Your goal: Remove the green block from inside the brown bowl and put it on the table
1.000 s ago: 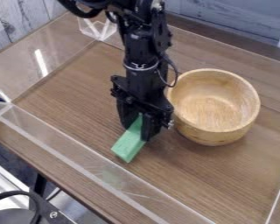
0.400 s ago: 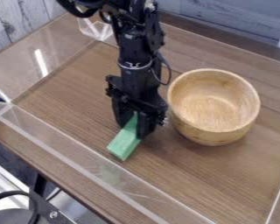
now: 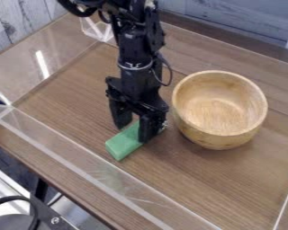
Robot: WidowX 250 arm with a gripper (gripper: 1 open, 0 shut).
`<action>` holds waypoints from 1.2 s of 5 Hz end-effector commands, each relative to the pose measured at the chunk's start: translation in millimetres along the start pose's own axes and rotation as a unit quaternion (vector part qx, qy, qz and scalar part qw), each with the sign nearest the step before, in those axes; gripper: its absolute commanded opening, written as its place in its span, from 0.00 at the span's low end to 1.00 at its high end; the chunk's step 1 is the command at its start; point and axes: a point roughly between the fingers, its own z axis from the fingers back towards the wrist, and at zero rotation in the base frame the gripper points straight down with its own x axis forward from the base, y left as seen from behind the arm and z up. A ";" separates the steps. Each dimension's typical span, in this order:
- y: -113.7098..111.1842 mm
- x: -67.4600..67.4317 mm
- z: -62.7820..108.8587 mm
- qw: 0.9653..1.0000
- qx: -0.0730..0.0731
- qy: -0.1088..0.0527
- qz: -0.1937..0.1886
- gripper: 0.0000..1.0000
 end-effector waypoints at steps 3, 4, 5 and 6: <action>2.1 10.9 70.1 0.998 0.003 -0.067 0.006 1.00; 2.6 10.4 98.2 0.996 0.004 -0.088 0.008 1.00; -0.3 5.5 86.2 0.996 0.007 -0.086 0.001 1.00; -2.4 0.1 72.8 0.997 0.008 -0.076 -0.006 1.00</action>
